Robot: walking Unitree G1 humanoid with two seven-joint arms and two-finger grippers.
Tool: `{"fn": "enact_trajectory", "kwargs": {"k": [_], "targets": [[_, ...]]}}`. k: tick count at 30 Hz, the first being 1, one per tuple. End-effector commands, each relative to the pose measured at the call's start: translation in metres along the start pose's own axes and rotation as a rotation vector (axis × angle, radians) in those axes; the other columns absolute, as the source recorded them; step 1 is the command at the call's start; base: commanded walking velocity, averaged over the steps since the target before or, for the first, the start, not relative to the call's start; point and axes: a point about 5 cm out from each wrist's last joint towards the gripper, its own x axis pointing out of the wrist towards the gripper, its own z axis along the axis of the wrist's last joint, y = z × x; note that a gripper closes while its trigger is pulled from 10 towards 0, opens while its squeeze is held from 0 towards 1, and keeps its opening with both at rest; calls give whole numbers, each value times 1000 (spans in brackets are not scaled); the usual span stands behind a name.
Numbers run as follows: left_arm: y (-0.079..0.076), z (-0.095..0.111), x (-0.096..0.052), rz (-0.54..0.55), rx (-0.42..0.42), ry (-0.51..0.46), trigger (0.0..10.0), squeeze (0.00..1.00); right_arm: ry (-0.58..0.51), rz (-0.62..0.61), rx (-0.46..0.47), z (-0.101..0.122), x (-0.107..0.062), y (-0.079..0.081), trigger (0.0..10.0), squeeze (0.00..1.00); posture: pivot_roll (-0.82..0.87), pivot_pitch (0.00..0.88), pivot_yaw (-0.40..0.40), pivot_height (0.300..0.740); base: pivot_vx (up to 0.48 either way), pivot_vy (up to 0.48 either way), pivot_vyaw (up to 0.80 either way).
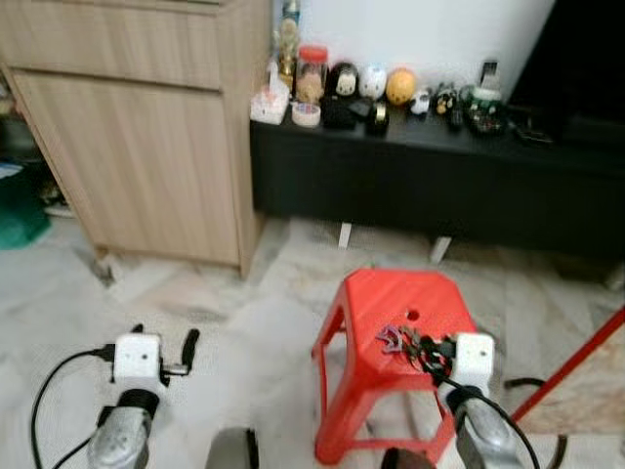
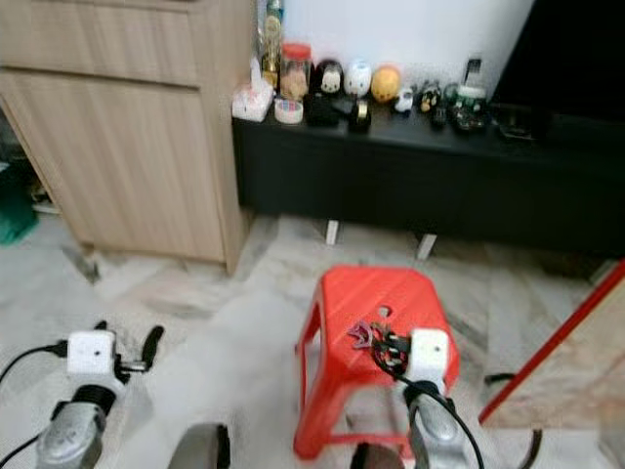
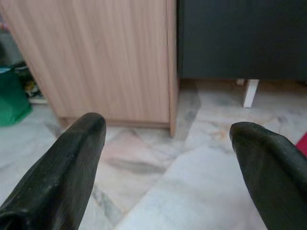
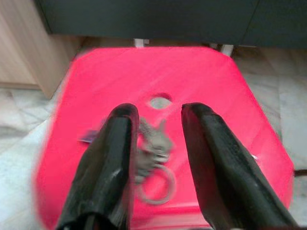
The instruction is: Hang keys on a hook
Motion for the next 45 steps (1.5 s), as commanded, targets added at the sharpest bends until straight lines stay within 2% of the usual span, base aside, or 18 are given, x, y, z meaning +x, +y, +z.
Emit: {"fn": "enact_trajectory", "kwargs": {"k": [1, 8, 17, 26, 33, 34, 35, 36, 43, 45], "targets": [[-8, 2, 3, -25, -18, -9, 10000, 0, 11, -35, 4, -2, -2, -10, 10000, 0, 63, 0, -79, 564, 326, 0, 0], [-8, 2, 3, -28, -18, -7, 10000, 0, 22, -44, 8, -4, -3, -12, 10000, 0, 62, 0, -79, 564, 324, 0, 0], [-8, 0, 3, -25, -16, 0, 10000, 0, 45, -40, 10, -6, -3, -12, 10000, 0, 60, 0, -78, 564, 0, 0, 0], [-6, -1, 1, -28, -6, 5, 10000, 0, 171, 1, 81, -23, -4, -5, 10000, 0, 57, 0, -67, 564, 0, 0, 0], [-4, 0, 0, -26, 0, 5, 10000, 0, 185, 23, 57, -20, 0, -3, 10000, 0, 68, 0, -66, 564, 0, 0, 0], [-4, 0, -1, -24, 1, 4, 10000, 0, 173, 26, 51, -17, 2, -3, 10000, 651, 68, 0, -66, 564, 0, 0, 0], [-4, 0, -1, -24, 1, 4, 10000, 0, 173, 26, 51, -17, 2, -3, 10000, 651, 68, 0, -66, 564, 0, 0, 0], [-3, 0, 0, -23, 1, 4, 10000, 0, 164, 32, 48, -14, 3, -2, 10000, 1000, 69, 0, -66, 564, 0, 0, 0], [-5, 3, 2, -32, 4, -3, 10000, 0, 157, 94, -19, -3, 13, 5, 10000, 1000, 66, 0, -53, 564, 0, 0, 0], [-6, 3, 2, -36, 4, -3, 10000, 0, 176, 93, -63, -1, 16, 5, 10000, 1000, 64, 0, -51, 564, 0, 0, 0]]}}
